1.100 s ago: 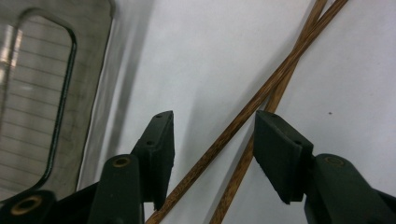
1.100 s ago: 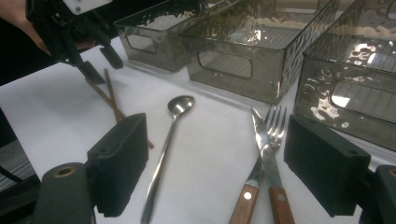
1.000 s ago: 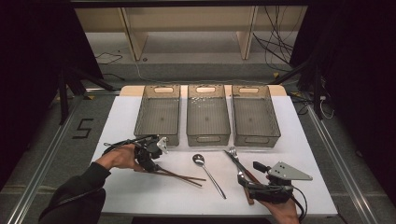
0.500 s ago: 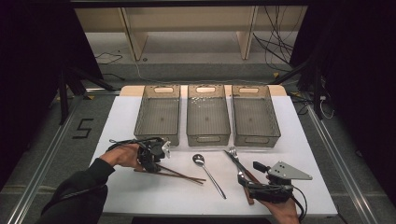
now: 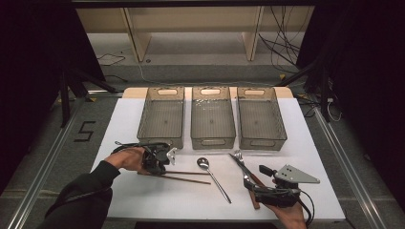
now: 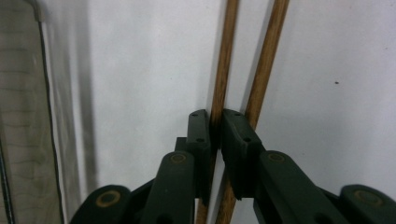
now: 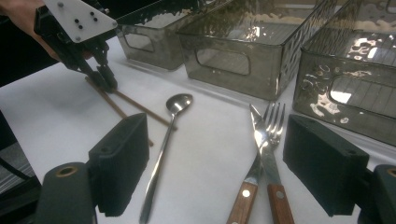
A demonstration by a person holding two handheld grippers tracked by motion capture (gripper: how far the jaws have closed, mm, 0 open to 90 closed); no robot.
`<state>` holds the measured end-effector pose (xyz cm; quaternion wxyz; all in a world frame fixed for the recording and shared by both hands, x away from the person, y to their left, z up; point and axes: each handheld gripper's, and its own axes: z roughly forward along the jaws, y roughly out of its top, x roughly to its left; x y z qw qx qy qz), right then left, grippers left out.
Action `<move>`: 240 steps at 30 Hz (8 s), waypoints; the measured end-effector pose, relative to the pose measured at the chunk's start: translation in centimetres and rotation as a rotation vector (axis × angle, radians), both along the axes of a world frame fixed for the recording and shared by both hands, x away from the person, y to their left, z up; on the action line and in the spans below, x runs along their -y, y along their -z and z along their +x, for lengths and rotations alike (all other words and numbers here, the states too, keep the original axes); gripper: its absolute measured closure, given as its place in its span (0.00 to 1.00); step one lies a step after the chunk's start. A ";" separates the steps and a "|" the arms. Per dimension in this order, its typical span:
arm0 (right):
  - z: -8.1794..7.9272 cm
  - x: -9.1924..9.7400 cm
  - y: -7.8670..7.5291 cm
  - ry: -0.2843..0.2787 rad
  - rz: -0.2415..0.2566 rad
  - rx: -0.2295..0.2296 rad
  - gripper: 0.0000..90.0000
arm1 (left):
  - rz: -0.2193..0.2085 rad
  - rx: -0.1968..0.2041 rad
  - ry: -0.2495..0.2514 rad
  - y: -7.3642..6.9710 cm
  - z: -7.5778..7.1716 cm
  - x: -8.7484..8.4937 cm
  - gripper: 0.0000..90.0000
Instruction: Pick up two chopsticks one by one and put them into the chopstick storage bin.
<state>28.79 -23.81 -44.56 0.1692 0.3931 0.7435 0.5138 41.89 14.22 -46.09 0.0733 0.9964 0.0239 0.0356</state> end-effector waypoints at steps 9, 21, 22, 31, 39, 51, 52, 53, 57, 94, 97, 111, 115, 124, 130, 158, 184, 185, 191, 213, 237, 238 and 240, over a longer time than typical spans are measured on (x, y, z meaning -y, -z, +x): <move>0.0 0.0 0.0 -0.002 0.003 -0.006 0.26 | 0.001 0.006 0.016 -0.1 -0.1 0.0 0.94; 0.0 0.0 0.0 -0.001 0.003 -0.008 0.26 | 0.034 0.015 0.007 -0.7 -0.1 -1.2 0.94; 0.0 0.0 0.0 -0.002 0.003 -0.008 0.26 | 0.040 0.014 0.007 -0.7 -0.1 -1.3 0.94; 0.0 -0.1 0.0 -0.001 0.004 -0.012 0.26 | 0.035 0.028 -0.023 -1.8 -0.8 -3.6 0.94; 0.1 -0.1 0.0 0.001 0.008 -0.014 0.26 | -0.018 0.040 -0.070 -3.3 -1.7 -5.3 0.94; 0.0 -0.1 0.0 0.003 0.009 -0.011 0.26 | -0.225 0.073 -0.233 -6.5 -2.0 -5.0 0.94; 0.0 -0.1 0.0 0.004 0.009 -0.010 0.26 | -0.241 0.075 -0.244 -6.8 -1.9 -4.9 0.94; 0.0 -0.1 0.0 0.003 0.010 -0.009 0.26 | -0.261 0.081 -0.265 -7.1 -1.8 -4.9 0.94; 0.0 0.0 0.0 0.003 0.011 -0.008 0.26 | -0.331 0.085 -0.367 -8.1 -1.1 -4.7 0.94; 0.0 0.0 0.0 -0.003 0.016 -0.010 0.26 | -0.475 0.235 -0.821 -11.0 8.7 -5.7 0.94; 0.0 0.0 0.0 -0.002 0.016 -0.012 0.26 | -0.485 0.243 -0.853 -10.7 9.4 -5.9 0.94; 0.0 -0.1 0.1 -0.008 0.012 -0.013 0.26 | -0.453 0.212 -0.919 -8.1 10.7 -6.4 0.94; 0.0 -0.1 0.1 -0.009 0.013 -0.013 0.26 | -0.448 0.200 -0.933 -7.5 10.7 -6.5 0.94; 0.0 -0.1 0.1 -0.010 0.012 -0.016 0.26 | -0.411 0.154 -0.954 -6.4 11.0 -6.0 0.92; 0.0 0.0 0.1 -0.006 0.015 -0.015 0.26 | -0.417 0.149 -0.968 -6.5 10.9 -5.9 0.77; -0.1 0.0 0.0 -0.005 0.021 -0.014 0.26 | -0.406 0.104 -0.604 -10.2 2.2 -2.2 0.24; -0.1 -0.1 0.0 -0.006 0.017 -0.015 0.26 | -0.083 -0.019 -0.323 -4.8 -3.0 -0.4 0.32; -0.1 -0.1 0.0 -0.007 0.017 -0.014 0.26 | -0.072 -0.020 -0.314 -4.6 -3.1 -0.4 0.33; -0.1 -0.1 0.0 -0.006 0.018 -0.015 0.26 | -0.027 -0.044 -0.267 -3.4 -3.5 -0.2 0.43; -0.1 -0.1 0.0 -0.008 0.016 -0.016 0.26 | 0.021 -0.073 -0.179 -0.8 -4.0 0.0 0.74; -0.1 -0.1 0.0 -0.013 0.018 -0.019 0.26 | 0.072 -0.069 -0.115 -0.1 -4.0 0.5 0.93; -0.1 -0.1 0.0 -0.013 0.018 -0.019 0.26 | 0.071 -0.067 -0.116 -0.1 -4.0 0.5 0.93; 0.0 -0.1 0.0 -0.013 0.017 -0.018 0.26 | 0.069 -0.065 -0.124 -0.2 -4.0 0.5 0.93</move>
